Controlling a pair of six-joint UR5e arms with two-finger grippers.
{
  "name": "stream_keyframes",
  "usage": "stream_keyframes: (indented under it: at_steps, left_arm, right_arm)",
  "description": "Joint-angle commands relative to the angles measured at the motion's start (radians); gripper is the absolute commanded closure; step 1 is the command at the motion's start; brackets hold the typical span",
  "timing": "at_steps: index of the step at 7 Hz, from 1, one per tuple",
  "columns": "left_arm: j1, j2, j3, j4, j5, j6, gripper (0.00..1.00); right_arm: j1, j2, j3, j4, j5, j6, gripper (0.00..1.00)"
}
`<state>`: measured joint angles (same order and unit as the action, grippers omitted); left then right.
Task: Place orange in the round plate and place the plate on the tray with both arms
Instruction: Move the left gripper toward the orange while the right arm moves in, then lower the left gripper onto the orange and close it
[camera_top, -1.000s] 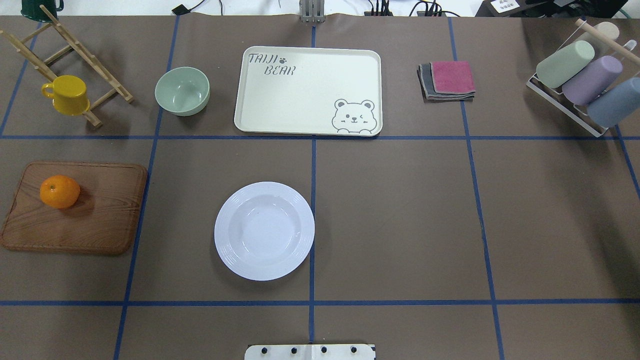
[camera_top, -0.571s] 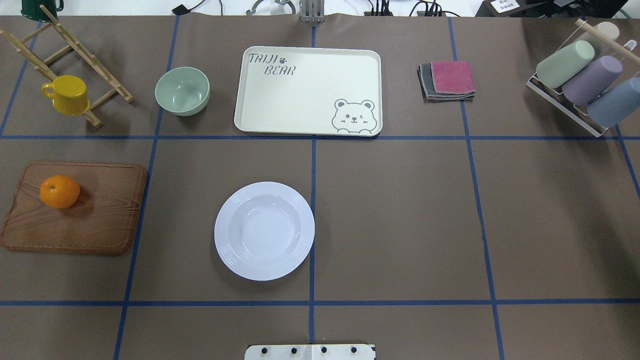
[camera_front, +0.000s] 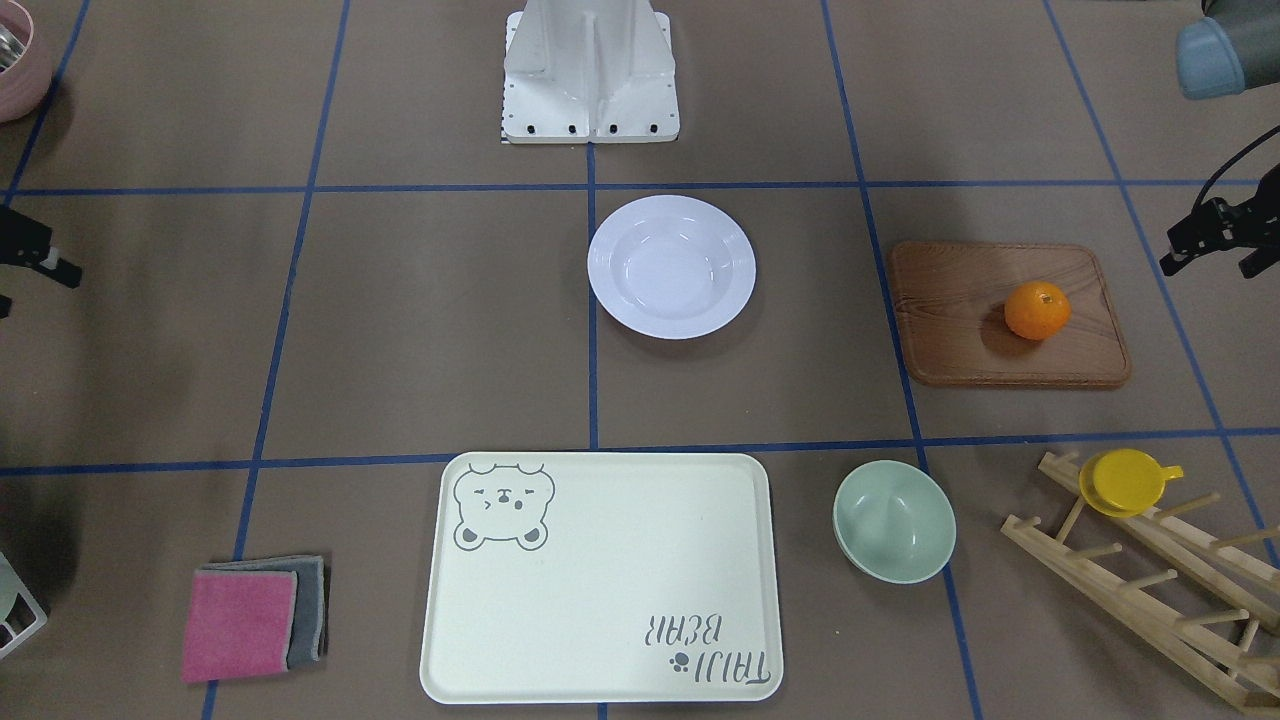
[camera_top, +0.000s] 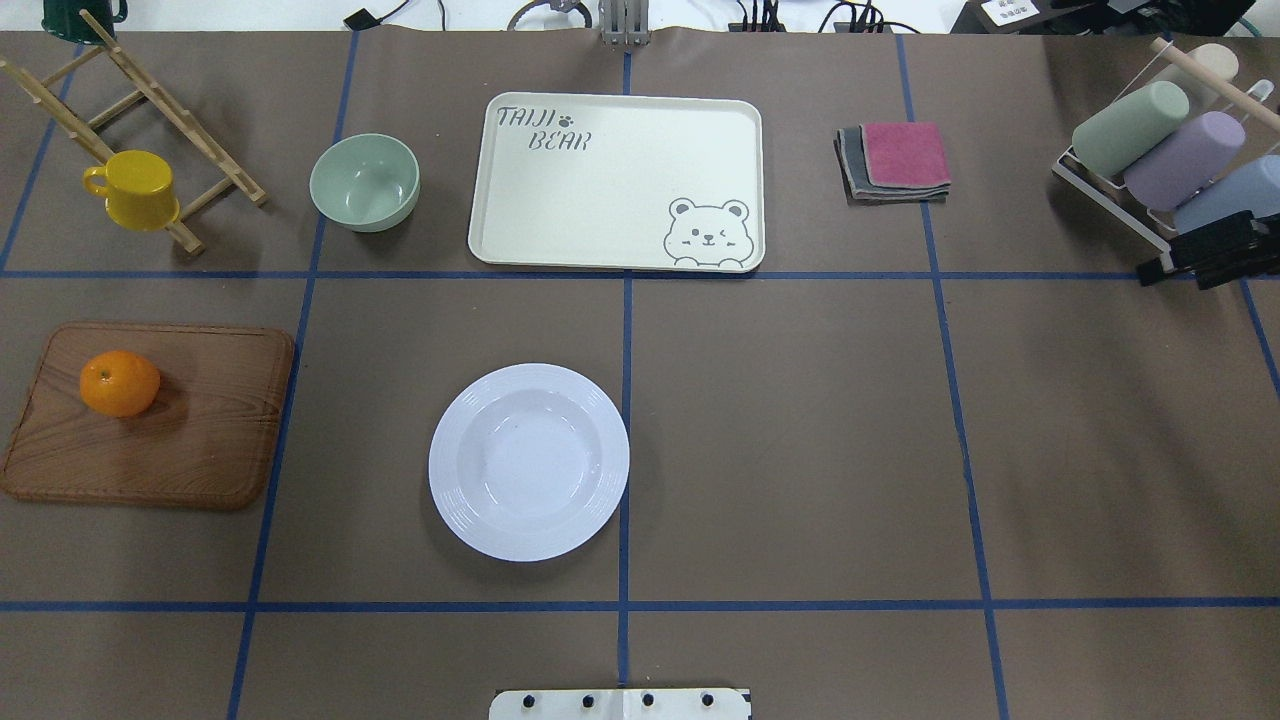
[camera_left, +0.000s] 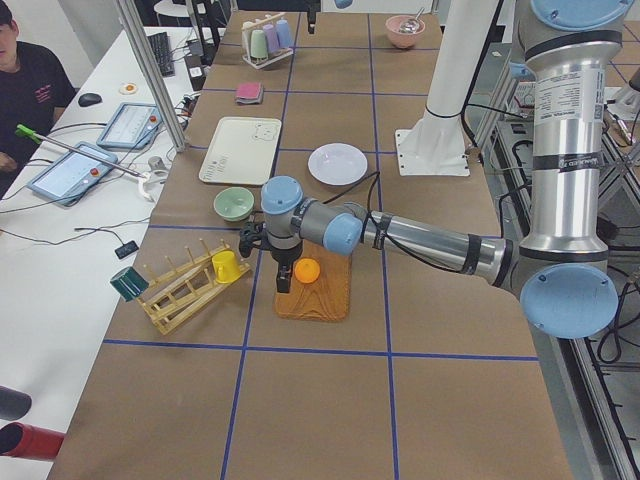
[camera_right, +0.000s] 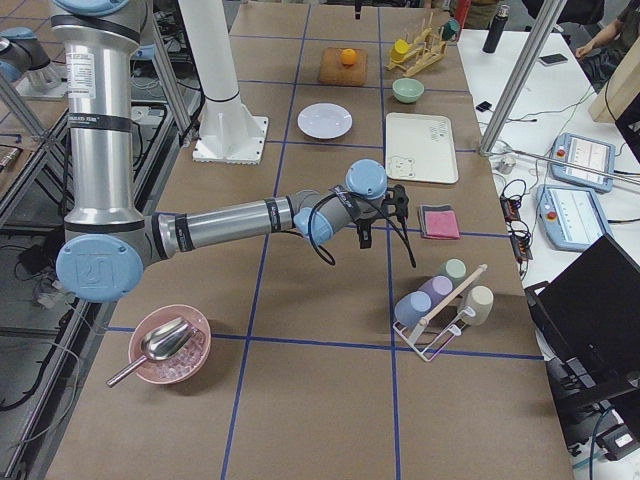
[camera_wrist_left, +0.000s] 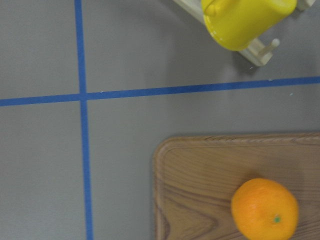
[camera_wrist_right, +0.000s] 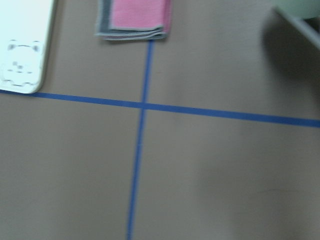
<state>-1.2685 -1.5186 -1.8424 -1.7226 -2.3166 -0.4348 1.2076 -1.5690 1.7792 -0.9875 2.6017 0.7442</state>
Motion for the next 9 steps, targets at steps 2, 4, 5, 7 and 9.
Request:
stream_keyframes:
  at_steps: [2,4,5,7,9]
  left_arm:
    - [0.107,-0.012,-0.014,-0.061,0.005,-0.182,0.01]
    - [0.158,-0.021,-0.012,-0.069,0.017,-0.243,0.02]
    - [0.191,-0.018,-0.008,-0.109,0.09,-0.286,0.02]
    - [0.224,-0.015,0.038,-0.178,0.103,-0.318,0.02]
    - [0.257,-0.015,0.11,-0.285,0.109,-0.366,0.02]
  right_arm:
    - [-0.21,0.072,-0.027,0.43,-0.067,0.526,0.0]
    - [-0.413,0.157,-0.023,0.693,-0.321,0.998,0.0]
    - [-0.531,0.181,-0.015,0.735,-0.479,1.085,0.01]
    - [-0.603,0.208,-0.014,0.733,-0.569,1.097,0.01]
    - [-0.623,0.221,-0.012,0.733,-0.583,1.098,0.01]
